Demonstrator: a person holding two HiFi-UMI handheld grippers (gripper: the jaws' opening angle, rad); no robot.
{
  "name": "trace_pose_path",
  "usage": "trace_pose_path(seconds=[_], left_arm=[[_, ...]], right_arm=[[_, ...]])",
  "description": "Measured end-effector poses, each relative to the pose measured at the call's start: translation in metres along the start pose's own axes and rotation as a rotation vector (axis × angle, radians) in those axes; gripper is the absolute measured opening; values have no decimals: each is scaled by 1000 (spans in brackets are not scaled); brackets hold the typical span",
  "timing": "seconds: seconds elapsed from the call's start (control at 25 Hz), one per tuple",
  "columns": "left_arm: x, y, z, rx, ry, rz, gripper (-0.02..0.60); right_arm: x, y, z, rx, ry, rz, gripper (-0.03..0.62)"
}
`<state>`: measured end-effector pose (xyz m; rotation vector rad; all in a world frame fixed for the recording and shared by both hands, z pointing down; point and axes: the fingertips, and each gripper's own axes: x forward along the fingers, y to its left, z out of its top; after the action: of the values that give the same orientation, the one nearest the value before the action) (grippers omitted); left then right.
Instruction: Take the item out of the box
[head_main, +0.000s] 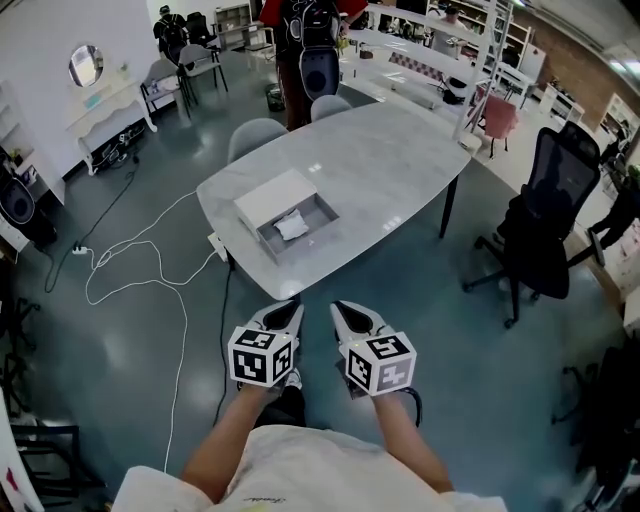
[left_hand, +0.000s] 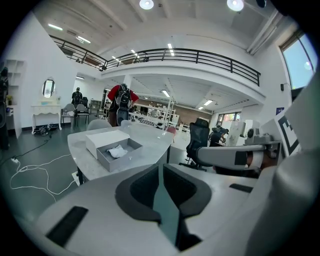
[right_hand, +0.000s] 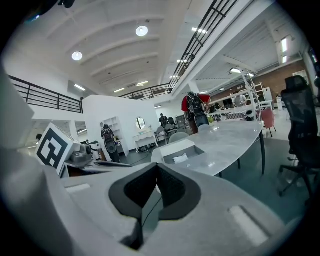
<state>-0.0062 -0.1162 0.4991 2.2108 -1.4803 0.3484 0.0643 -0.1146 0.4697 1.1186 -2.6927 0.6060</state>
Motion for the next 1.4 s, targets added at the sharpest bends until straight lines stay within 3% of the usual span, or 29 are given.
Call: trace_pose_path(seconds=[0.72, 1.16, 1.4], left_arm=[[100, 102, 75, 38, 52, -94, 32], [149, 158, 84, 123, 125, -165, 32], [174, 169, 81, 223, 178, -199, 32]], right_arm=[[130, -46, 60, 22, 25, -110, 5], [191, -53, 72, 21, 43, -176, 5], [199, -62, 73, 26, 48, -221, 5]])
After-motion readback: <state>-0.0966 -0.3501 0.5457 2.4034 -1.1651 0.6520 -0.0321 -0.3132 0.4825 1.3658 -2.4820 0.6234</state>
